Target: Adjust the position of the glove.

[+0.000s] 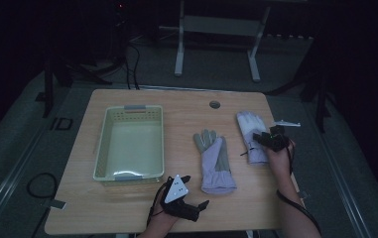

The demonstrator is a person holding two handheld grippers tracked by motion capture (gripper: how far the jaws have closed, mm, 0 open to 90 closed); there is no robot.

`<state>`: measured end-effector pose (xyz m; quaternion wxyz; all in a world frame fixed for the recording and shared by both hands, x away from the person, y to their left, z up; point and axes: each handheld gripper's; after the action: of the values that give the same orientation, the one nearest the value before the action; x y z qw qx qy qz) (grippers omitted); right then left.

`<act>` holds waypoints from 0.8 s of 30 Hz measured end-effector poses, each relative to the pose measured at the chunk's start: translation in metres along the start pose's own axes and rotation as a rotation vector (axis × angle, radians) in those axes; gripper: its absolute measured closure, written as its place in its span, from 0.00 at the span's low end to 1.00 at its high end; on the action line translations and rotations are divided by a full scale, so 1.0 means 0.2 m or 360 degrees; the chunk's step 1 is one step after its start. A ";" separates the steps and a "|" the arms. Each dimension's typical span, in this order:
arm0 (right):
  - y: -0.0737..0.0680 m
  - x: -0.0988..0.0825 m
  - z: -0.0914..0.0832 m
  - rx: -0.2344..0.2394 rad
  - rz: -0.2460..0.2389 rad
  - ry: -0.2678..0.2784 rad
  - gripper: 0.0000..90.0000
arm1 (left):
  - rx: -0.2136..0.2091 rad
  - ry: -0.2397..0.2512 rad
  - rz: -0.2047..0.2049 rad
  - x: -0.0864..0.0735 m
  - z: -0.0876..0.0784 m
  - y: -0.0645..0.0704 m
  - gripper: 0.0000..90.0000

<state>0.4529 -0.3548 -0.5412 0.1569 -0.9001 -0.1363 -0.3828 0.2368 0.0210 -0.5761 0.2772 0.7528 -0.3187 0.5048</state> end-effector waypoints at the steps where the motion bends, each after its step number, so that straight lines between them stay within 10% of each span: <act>1: 0.00 0.00 0.01 0.0001 -0.0012 -0.0006 0.62 | 0.0000 -0.0001 0.0000 0.00 0.00 0.00 0.00; 9: -0.06 -0.02 0.02 -0.0079 -0.0131 -0.0021 0.81 | 0.0005 -0.0002 -0.0002 0.00 0.00 0.00 0.00; 24: -0.11 0.06 -0.29 0.0024 0.0010 0.0097 0.87 | 0.0007 -0.0003 -0.0006 0.00 0.00 0.00 0.00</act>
<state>0.4158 -0.3557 -0.4910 0.1689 -0.8873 -0.1315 -0.4085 0.2370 0.0209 -0.5760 0.2761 0.7546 -0.3163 0.5043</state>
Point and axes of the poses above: each handheld gripper's, and its own axes: z roughly forward along the jaws, x roughly out of its top, y roughly to its right, and after that the axes turned 5 degrees about x, right-handed
